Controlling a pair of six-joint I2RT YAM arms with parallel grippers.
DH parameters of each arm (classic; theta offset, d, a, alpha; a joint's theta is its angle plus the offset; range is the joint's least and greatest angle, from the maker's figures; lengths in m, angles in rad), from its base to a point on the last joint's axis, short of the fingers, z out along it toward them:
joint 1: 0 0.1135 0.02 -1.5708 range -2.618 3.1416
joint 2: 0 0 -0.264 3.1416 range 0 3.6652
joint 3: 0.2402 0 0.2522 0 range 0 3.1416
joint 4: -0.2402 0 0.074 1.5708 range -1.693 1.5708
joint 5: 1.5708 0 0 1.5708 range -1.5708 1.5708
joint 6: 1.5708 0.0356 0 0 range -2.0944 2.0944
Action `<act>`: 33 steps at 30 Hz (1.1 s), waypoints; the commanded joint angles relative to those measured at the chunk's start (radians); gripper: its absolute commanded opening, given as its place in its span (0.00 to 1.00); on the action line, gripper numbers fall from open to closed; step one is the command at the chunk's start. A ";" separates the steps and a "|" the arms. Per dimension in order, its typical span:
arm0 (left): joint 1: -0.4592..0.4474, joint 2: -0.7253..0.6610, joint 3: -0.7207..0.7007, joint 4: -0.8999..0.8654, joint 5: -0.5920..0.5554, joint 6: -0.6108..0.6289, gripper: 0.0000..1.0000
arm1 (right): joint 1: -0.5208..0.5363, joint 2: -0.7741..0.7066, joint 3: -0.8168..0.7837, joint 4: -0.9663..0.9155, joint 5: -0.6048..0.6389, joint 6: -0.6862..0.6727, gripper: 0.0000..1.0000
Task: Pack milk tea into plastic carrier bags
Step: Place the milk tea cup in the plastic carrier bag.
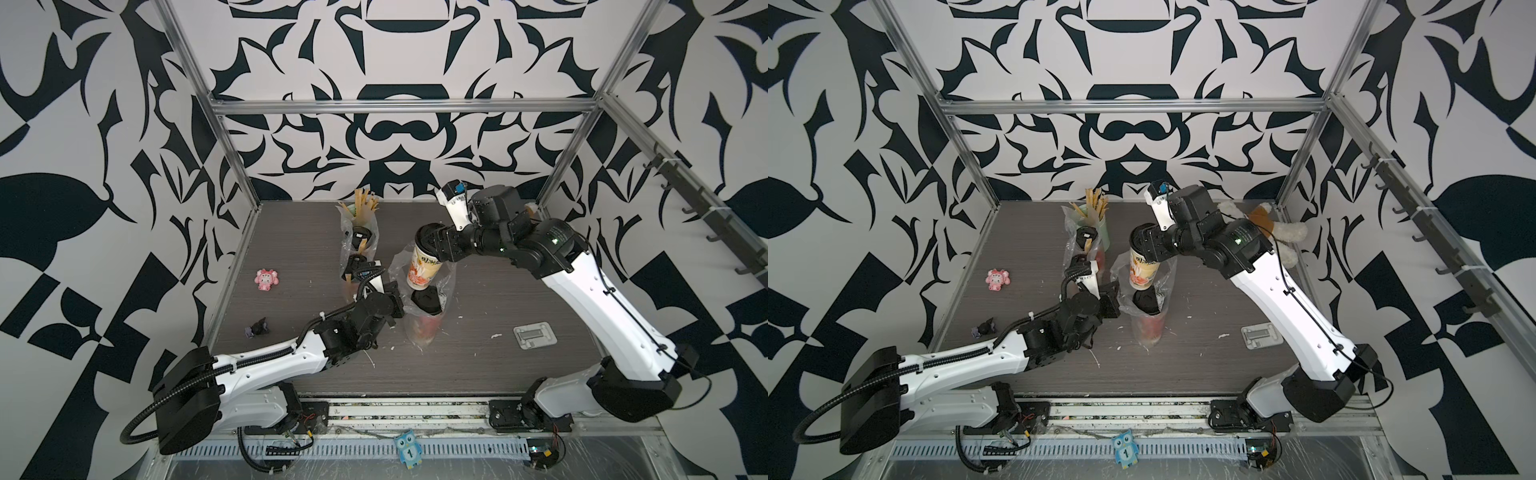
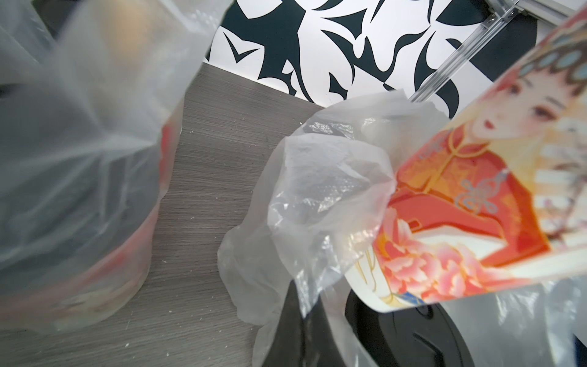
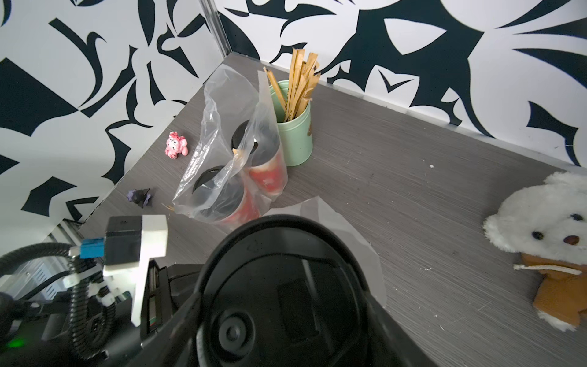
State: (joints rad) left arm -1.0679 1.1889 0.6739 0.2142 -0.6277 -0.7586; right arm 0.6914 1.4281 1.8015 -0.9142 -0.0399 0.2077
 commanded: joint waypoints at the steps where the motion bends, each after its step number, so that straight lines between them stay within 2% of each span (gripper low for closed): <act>1: 0.000 0.004 0.030 -0.013 -0.003 0.000 0.00 | 0.005 -0.009 -0.003 0.070 0.030 -0.002 0.46; 12: 0.000 0.012 0.029 -0.011 -0.006 -0.003 0.00 | 0.005 -0.027 0.011 0.072 0.016 -0.002 0.45; 21: 0.000 0.001 0.029 -0.016 -0.017 -0.004 0.00 | 0.005 -0.063 -0.180 0.256 0.028 0.031 0.42; 33: 0.001 0.002 0.047 -0.026 -0.021 0.008 0.00 | 0.063 -0.112 -0.339 0.429 0.153 0.009 0.40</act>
State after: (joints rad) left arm -1.0679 1.1942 0.6865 0.1951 -0.6315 -0.7578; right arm 0.7406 1.3586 1.4620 -0.6006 0.0563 0.2291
